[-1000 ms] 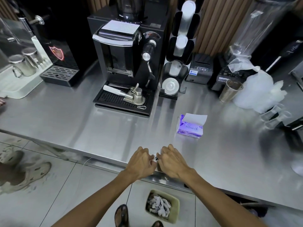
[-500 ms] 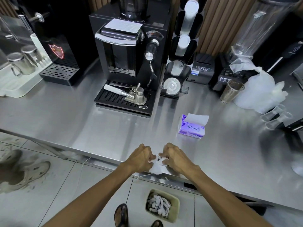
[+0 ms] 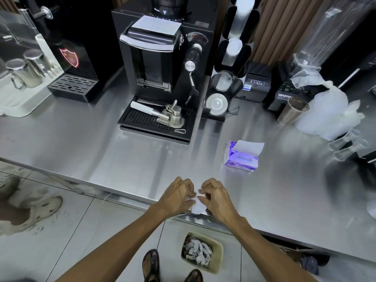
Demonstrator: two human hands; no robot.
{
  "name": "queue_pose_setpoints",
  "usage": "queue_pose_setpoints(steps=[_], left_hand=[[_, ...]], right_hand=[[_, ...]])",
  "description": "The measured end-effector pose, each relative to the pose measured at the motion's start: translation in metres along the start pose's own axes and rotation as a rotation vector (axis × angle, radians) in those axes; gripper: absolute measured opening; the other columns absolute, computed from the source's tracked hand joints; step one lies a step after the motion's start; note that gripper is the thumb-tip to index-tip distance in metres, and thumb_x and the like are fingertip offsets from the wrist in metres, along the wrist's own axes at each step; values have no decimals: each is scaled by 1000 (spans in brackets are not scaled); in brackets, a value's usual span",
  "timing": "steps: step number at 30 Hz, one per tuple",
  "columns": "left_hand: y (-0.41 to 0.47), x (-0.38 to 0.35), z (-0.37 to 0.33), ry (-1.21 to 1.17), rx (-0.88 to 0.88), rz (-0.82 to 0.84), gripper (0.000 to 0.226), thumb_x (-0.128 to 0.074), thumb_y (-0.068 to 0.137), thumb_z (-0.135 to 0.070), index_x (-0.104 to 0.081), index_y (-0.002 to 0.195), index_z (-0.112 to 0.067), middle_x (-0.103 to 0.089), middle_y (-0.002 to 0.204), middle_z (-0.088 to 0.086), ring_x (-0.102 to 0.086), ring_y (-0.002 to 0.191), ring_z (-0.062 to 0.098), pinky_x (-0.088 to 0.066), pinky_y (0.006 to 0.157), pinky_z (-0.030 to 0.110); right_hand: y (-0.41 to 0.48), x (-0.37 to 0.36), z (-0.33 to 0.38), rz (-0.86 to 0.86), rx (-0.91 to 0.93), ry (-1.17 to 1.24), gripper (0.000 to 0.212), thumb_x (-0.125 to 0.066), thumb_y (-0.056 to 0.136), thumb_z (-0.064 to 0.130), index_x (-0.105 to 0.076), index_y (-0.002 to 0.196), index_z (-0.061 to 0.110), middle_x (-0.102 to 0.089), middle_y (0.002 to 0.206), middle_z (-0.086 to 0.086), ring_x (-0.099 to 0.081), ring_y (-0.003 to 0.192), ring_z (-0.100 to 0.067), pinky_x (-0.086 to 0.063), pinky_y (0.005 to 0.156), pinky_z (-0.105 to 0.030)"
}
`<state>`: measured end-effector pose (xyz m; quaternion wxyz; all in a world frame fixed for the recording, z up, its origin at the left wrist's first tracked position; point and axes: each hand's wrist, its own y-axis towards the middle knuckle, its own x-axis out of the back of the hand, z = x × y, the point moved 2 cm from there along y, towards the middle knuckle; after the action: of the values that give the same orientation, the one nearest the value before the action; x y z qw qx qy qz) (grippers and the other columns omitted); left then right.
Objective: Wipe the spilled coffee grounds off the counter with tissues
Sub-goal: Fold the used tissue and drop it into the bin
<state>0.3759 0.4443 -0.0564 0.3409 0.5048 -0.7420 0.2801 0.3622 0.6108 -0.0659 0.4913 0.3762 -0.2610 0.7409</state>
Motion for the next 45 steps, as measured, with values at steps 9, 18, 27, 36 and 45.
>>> queue_pose_setpoints(steps=[9, 18, 27, 36, 45], left_hand=[[1, -8, 8, -62, 19, -31, 3, -69, 84, -24, -66, 83, -23, -58, 93, -14, -38, 93, 2, -34, 80, 12], [2, -15, 14, -52, 17, -87, 25, -69, 85, -30, -72, 106, -16, -58, 91, -17, -33, 91, -1, -24, 81, -1], [5, -18, 18, -58, -1, -110, 23, -68, 86, -32, -68, 102, -15, -61, 88, -17, -37, 92, -9, -28, 81, 2], [3, -15, 19, -13, -87, -78, 23, -63, 90, -31, -70, 108, -18, -59, 98, -11, -38, 97, -5, -37, 90, 9], [7, -11, 18, 75, -142, -162, 29, -62, 88, -27, -71, 111, -12, -69, 106, 0, -51, 101, 16, -38, 88, 14]], right_hand=[[-4, -5, 1, -59, -1, 22, 22, -71, 84, 21, -68, 106, 22, -61, 91, 7, -50, 90, -12, -42, 74, -20], [-5, -12, -1, -139, 26, -41, 10, -75, 83, 19, -77, 93, 18, -58, 93, 7, -46, 90, -16, -51, 68, -31], [-11, 1, -9, 56, 132, -122, 45, -60, 86, 50, -66, 123, 25, -54, 105, 11, -42, 97, -13, -46, 80, -26], [1, 1, -12, 22, 205, -108, 36, -65, 89, 41, -71, 115, 18, -59, 103, 6, -46, 96, -10, -47, 76, -23], [7, 2, -8, 11, 291, -201, 26, -63, 91, 35, -69, 107, 15, -63, 97, 4, -52, 92, -13, -45, 76, -19]])
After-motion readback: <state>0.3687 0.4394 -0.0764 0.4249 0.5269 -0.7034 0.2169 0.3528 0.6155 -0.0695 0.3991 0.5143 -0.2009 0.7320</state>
